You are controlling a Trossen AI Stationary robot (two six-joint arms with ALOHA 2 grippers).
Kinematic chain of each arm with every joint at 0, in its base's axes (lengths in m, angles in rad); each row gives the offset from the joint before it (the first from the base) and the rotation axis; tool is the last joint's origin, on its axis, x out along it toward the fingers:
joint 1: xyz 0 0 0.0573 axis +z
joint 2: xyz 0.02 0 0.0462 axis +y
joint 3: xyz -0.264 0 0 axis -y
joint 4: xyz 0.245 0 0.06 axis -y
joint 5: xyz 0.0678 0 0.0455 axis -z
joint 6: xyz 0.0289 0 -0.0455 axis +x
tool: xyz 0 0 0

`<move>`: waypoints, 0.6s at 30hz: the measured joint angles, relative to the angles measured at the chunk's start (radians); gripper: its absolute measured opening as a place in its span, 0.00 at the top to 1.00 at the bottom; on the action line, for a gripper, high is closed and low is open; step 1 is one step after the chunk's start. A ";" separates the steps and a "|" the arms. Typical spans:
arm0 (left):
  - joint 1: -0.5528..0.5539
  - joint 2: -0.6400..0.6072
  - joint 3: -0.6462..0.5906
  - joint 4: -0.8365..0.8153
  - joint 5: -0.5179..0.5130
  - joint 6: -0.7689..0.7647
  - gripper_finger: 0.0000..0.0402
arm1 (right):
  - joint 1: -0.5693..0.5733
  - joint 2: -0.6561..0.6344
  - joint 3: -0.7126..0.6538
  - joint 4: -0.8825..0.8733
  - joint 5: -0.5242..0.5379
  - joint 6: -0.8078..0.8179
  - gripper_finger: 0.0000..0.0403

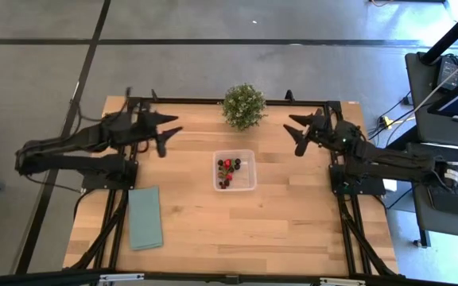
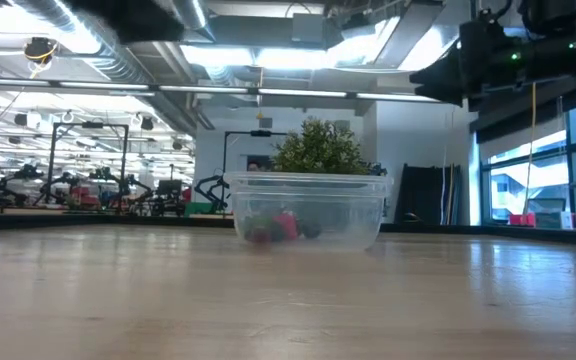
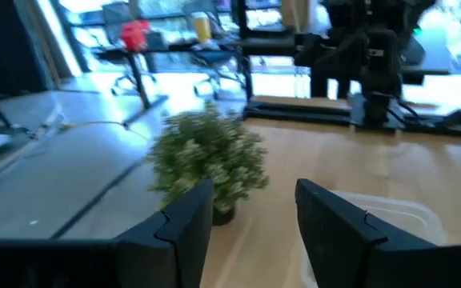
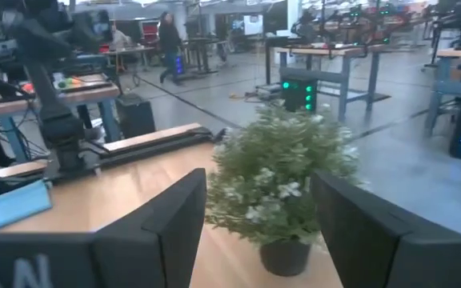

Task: Pick and placing Produce into tupperware
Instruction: Return to Home Position

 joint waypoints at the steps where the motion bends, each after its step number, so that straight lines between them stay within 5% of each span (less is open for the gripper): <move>1: 0.003 -0.050 -0.039 0.007 -0.013 -0.004 0.58 | -0.020 -0.013 0.000 -0.012 -0.015 -0.001 0.44; 10: 0.005 -0.472 -0.319 0.014 -0.070 -0.054 0.56 | -0.096 -0.195 0.000 -0.192 -0.046 -0.030 0.44; 18: 0.005 -0.649 -0.445 0.020 -0.070 -0.112 0.56 | -0.098 -0.377 -0.098 -0.208 -0.046 0.007 0.44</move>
